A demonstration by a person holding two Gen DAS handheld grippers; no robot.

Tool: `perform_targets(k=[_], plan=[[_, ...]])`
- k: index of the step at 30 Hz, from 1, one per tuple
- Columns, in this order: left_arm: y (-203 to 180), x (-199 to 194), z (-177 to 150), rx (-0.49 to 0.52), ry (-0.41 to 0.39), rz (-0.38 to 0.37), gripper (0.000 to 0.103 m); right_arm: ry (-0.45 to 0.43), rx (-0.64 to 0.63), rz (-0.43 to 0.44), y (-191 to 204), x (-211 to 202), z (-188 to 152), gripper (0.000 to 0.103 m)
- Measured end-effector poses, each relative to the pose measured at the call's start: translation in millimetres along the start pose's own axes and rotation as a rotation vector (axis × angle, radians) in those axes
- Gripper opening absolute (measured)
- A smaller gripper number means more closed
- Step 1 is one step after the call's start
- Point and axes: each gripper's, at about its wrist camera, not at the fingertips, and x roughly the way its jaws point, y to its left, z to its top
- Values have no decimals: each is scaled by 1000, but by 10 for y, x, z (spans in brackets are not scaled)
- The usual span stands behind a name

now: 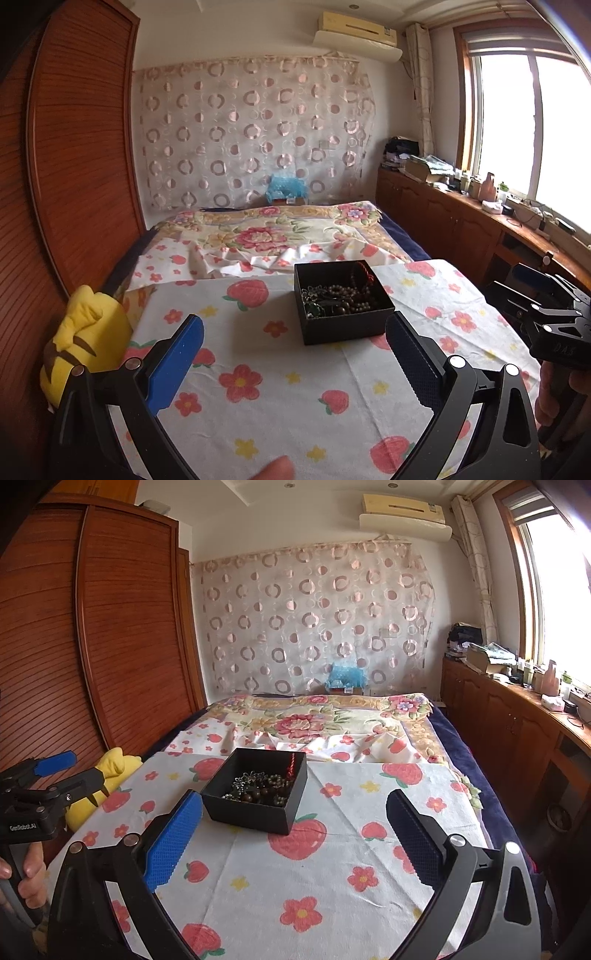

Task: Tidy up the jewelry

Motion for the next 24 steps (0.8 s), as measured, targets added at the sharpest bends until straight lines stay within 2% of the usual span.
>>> perform_targets(k=[24], plan=[[20,20,-55,-14,12,-7,95,-1,6,-5,-10,-4,-34,100]])
